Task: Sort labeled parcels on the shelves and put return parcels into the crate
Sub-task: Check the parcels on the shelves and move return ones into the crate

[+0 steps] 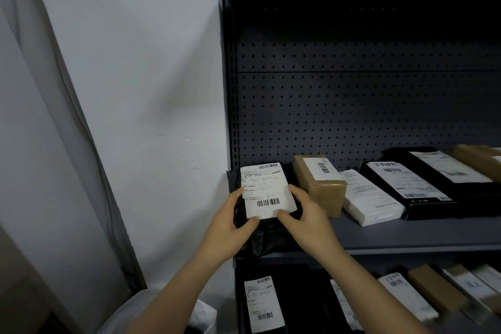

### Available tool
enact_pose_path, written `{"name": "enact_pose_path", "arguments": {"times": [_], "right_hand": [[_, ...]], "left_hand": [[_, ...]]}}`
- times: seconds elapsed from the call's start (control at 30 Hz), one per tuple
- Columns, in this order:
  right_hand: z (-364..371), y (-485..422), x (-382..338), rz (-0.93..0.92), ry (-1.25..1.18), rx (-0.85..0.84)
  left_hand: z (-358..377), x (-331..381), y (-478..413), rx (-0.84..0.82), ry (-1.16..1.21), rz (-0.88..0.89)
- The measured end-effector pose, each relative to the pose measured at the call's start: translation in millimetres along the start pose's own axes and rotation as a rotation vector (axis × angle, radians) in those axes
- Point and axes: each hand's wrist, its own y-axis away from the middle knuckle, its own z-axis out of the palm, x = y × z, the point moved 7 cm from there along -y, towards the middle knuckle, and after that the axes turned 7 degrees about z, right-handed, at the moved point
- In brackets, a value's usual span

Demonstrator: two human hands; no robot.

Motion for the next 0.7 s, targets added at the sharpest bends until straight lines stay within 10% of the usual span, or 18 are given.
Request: {"name": "enact_pose_path", "arguments": {"times": [0.37,0.7], "right_hand": [[4.3,-3.5,10.8,0.011,0.152,-0.005],[-44.2,15.9,-7.2,-0.131,0.277,0.250]], "left_hand": [[3.7,-16.9,-4.9,-0.017,-0.132,-0.045],[-1.8,50.8,-10.7,0.041,-0.343,0.313]]}}
